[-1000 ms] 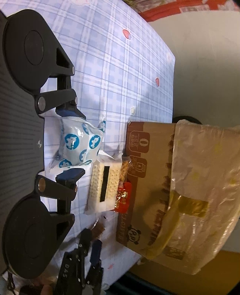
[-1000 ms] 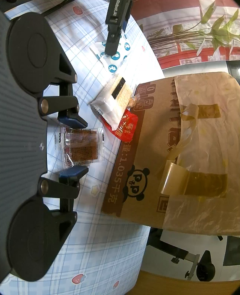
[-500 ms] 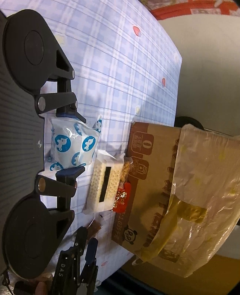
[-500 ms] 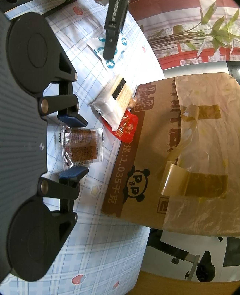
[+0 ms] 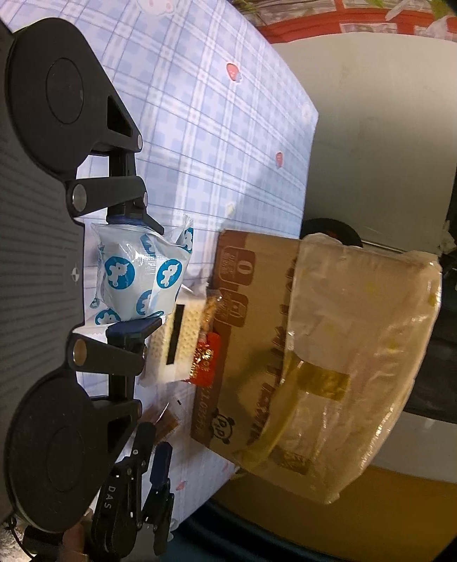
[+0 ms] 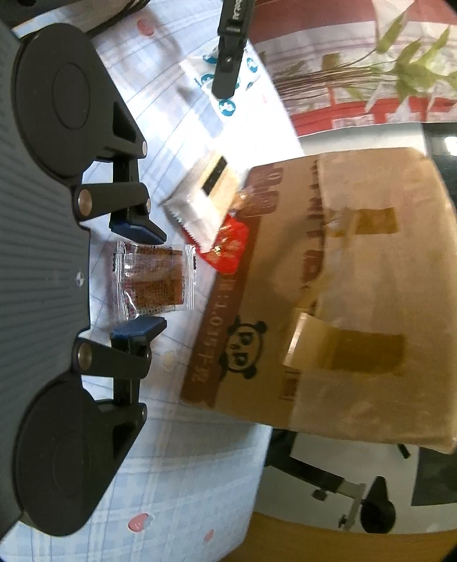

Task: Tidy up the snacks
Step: 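Carry both snacks over the open box and open both tools to drop them, then move the left tool to the small clear brown packet while the right tool approaches the red packet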

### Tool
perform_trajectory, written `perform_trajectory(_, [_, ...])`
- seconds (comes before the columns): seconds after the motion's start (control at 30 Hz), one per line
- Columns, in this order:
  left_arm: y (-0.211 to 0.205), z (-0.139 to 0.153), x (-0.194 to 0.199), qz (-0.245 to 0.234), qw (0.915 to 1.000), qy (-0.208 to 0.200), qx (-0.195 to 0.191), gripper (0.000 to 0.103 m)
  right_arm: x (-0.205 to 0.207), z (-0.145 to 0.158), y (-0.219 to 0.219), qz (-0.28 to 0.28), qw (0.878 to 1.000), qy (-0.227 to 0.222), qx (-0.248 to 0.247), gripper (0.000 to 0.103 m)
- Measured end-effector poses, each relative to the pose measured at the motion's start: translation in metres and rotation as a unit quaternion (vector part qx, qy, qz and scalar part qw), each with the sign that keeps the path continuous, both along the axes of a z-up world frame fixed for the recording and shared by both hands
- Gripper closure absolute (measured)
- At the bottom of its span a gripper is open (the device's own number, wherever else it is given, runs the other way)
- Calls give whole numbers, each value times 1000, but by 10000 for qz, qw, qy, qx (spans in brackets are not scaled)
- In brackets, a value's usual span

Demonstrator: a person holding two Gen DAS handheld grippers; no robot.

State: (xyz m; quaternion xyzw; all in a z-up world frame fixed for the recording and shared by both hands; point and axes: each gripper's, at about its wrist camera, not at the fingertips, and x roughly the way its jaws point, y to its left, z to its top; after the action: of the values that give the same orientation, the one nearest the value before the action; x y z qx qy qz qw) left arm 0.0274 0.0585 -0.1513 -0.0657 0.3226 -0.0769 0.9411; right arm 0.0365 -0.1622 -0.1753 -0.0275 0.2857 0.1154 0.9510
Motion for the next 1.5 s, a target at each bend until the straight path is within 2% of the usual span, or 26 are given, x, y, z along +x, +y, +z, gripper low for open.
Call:
perform_trajectory(0.23, [-3, 24, 0, -111, 9993, -338, 93, 53, -23, 28, -3, 170, 9990, -361, 178, 55])
perform_trajectory(0.37, [-2, 54, 5, -161, 9970, -752, 74, 53, -33, 62, -5, 242, 9958, -824, 306, 55])
perform_trajectory(0.5, [-7, 93, 15, -395, 9908, -1290, 127, 52, -33, 101, -9, 303, 9889, -1398, 406, 55])
perform_trajectory(0.57, [-10, 112, 22, -497, 9866, -1539, 194, 52, -29, 125, -12, 316, 9836, -1722, 430, 55])
perform_trajectory(0.63, [-13, 132, 35, -548, 9838, -1704, 84, 52, -19, 147, -16, 340, 9788, -1969, 451, 55])
perform_trajectory(0.77, [-23, 164, 69, -687, 9813, -1791, -175, 52, 16, 171, -23, 197, 9773, -2090, 286, 55])
perform_trajectory(0.87, [-42, 178, 97, -784, 9795, -1856, -28, 52, 52, 173, -28, -105, 9819, -1883, 187, 55])
perform_trajectory(1.07, [-80, 171, 151, -852, 9862, -1420, 16, 51, 95, 161, -37, -692, 9871, -1428, 214, 52])
perform_trajectory(1.17, [-89, 162, 165, -761, 9892, -1229, 253, 33, 89, 159, -45, -867, 9838, -1514, 422, 36])
perform_trajectory(1.2, [-87, 160, 165, -740, 9895, -1217, 228, 31, 84, 160, -48, -866, 9825, -1555, 541, 36])
perform_trajectory(1.3, [-75, 156, 159, -846, 9888, -1227, 112, 31, 63, 157, -55, -792, 9805, -1659, 691, 36])
perform_trajectory(1.5, [-50, 163, 120, -986, 9813, -1622, 319, 31, 23, 151, -59, -848, 9762, -1854, 737, 36])
